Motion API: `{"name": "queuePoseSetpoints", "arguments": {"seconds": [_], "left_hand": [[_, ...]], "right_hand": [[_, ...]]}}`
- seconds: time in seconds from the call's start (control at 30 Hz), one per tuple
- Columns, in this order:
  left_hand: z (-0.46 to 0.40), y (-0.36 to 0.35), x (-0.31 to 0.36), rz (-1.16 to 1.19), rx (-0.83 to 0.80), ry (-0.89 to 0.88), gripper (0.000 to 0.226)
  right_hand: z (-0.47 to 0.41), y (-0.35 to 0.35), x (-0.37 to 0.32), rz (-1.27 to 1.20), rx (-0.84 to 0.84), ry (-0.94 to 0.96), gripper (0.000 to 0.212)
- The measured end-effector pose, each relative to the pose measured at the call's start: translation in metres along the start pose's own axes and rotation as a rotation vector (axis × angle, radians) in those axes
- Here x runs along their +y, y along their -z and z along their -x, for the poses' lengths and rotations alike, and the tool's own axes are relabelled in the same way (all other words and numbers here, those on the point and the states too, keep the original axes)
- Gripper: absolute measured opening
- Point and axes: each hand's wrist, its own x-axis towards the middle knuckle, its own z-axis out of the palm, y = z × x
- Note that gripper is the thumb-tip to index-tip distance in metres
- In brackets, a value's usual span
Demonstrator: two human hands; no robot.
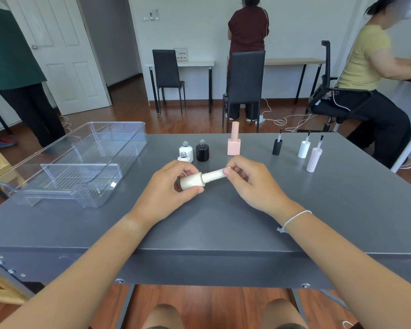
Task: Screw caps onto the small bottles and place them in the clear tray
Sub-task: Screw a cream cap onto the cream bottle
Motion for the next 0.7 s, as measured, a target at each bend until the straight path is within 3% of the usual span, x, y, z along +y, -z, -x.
{"name": "queuePoseSetpoints", "arguments": {"seconds": [0.33, 0.5, 0.7], "left_hand": [[0.001, 0.001, -0.001, 0.031, 0.112, 0.032, 0.033], [-0.008, 0.003, -0.008, -0.04, 0.304, 0.18, 0.029], [-0.022, 0.003, -0.02, -0.053, 0.23, 0.441, 0.051]], "right_hand": [[-0.012, 0.017, -0.004, -0.161, 0.199, -0.022, 0.019], [-0.043, 0.052, 0.001, 0.04, 0.253, -0.041, 0.01], [-0.087, 0.082, 0.014, 0.305, 0.176, -0.151, 0.019]]}}
